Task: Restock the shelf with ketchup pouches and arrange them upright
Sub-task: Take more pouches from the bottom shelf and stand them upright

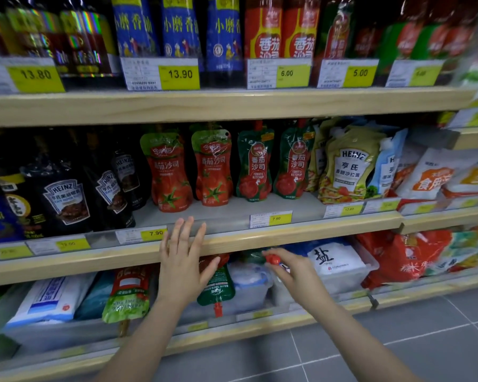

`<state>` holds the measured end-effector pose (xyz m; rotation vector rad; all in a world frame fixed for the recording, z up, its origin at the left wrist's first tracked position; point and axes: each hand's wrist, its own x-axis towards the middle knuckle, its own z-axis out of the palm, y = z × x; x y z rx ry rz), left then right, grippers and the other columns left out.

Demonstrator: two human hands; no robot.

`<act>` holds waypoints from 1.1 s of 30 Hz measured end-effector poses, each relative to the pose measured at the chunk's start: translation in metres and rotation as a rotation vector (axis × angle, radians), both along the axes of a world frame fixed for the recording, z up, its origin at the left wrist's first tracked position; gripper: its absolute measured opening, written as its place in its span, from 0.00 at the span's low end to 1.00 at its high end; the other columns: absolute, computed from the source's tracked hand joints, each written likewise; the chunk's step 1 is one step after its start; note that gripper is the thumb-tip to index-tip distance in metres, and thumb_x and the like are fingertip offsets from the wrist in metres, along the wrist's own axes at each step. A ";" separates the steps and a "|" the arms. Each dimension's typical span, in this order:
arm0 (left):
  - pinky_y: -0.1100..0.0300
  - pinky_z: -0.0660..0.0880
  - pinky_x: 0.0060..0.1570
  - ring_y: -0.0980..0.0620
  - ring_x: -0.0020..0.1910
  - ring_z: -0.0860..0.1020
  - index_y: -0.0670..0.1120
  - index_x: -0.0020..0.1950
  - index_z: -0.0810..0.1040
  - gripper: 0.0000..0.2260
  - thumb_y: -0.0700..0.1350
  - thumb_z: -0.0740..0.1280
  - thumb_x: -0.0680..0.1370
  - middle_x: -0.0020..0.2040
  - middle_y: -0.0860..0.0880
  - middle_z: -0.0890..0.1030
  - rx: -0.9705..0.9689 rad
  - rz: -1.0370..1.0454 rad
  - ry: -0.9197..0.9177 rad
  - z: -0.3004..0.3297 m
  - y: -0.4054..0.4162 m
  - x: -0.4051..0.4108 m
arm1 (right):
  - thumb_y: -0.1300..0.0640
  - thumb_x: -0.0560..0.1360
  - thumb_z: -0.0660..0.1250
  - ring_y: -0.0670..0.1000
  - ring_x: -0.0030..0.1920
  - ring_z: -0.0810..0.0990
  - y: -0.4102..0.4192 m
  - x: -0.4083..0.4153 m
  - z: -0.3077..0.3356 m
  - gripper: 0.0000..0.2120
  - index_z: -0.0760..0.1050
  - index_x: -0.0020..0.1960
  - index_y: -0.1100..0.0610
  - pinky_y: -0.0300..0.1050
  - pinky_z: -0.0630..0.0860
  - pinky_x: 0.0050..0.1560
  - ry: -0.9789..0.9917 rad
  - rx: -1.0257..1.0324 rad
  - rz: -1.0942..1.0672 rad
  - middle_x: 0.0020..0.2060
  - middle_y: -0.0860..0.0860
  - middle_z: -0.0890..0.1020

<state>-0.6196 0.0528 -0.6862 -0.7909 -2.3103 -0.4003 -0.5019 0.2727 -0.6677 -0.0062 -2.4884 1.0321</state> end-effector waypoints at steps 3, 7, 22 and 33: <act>0.43 0.60 0.69 0.42 0.73 0.58 0.42 0.68 0.69 0.31 0.64 0.57 0.75 0.71 0.40 0.65 0.251 -0.070 -0.185 0.018 0.014 0.017 | 0.60 0.73 0.68 0.49 0.43 0.80 0.011 -0.009 0.041 0.05 0.80 0.49 0.59 0.37 0.74 0.45 -0.070 -0.080 0.023 0.42 0.52 0.84; 0.57 0.66 0.65 0.52 0.65 0.69 0.45 0.61 0.74 0.29 0.65 0.67 0.69 0.62 0.50 0.73 0.349 -0.232 -0.254 0.041 0.034 0.028 | 0.63 0.73 0.68 0.42 0.38 0.81 0.010 -0.019 0.076 0.03 0.79 0.45 0.57 0.34 0.75 0.37 -0.222 -0.347 0.147 0.37 0.46 0.83; 0.77 0.71 0.40 0.69 0.45 0.79 0.67 0.45 0.77 0.21 0.59 0.80 0.55 0.44 0.70 0.80 0.305 -0.526 -1.061 0.004 0.056 0.055 | 0.58 0.73 0.68 0.45 0.38 0.83 -0.003 -0.005 0.105 0.04 0.81 0.42 0.53 0.36 0.77 0.36 -0.015 -0.643 0.104 0.36 0.47 0.84; 0.77 0.70 0.37 0.68 0.39 0.78 0.56 0.45 0.79 0.20 0.56 0.79 0.57 0.38 0.62 0.82 0.371 -0.386 -0.984 -0.002 0.063 0.048 | 0.57 0.67 0.75 0.48 0.48 0.82 -0.010 -0.002 0.072 0.23 0.69 0.57 0.52 0.39 0.79 0.42 -0.048 -0.787 -0.096 0.50 0.51 0.80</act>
